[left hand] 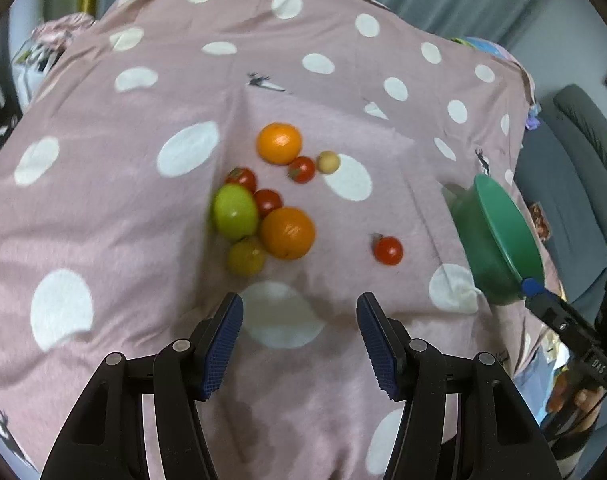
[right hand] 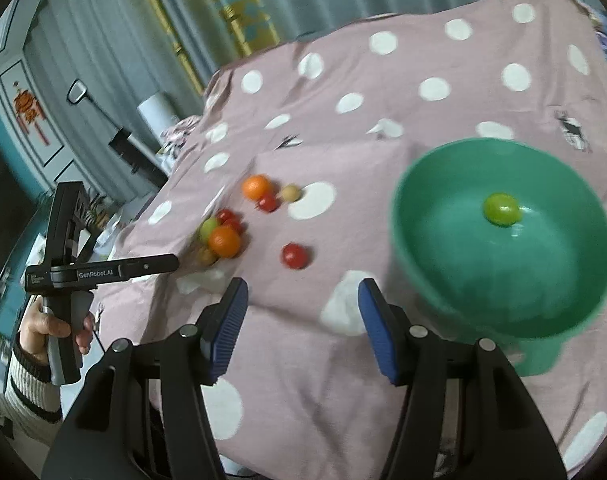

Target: Organize fruits

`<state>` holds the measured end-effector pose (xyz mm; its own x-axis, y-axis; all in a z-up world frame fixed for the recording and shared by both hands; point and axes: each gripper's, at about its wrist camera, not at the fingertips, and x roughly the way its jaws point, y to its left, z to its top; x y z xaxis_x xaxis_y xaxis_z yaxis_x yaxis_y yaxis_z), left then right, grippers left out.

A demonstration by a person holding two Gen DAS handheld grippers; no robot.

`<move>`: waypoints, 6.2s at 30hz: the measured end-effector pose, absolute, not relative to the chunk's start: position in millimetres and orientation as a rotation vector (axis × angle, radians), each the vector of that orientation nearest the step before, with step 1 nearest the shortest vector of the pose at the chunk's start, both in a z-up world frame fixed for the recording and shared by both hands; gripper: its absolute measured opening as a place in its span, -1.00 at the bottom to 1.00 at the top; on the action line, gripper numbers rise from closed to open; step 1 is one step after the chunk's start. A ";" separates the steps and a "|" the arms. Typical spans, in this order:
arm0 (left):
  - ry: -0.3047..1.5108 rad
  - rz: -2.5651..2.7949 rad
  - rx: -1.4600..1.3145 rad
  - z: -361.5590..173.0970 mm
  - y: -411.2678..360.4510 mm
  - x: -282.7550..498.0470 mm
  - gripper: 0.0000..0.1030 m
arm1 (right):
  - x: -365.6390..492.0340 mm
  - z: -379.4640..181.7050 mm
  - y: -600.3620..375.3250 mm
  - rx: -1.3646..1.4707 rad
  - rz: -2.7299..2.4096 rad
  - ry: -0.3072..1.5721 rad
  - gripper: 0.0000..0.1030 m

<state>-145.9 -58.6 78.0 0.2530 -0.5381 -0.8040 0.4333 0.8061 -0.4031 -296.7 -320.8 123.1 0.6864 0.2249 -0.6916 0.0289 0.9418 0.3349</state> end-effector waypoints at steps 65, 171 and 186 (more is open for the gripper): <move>1.196 -0.814 -0.113 45.1 -100.7 -79.7 -0.06 | -122.5 35.0 -213.7 0.220 0.409 1.070 -0.21; 1.106 -0.782 -0.030 95.7 -140.0 -145.4 0.10 | -295.1 119.2 -337.1 0.274 -0.021 0.814 0.00; 1.144 -0.711 -0.178 65.1 -57.7 -143.7 0.10 | -252.3 83.7 -276.0 0.213 0.112 0.953 0.01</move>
<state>-143.7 -57.7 65.1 0.2243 -0.5988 -0.7688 0.4249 0.7701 -0.4759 -252.3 -276.0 83.7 0.5757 0.1883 -0.7957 -0.0012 0.9733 0.2295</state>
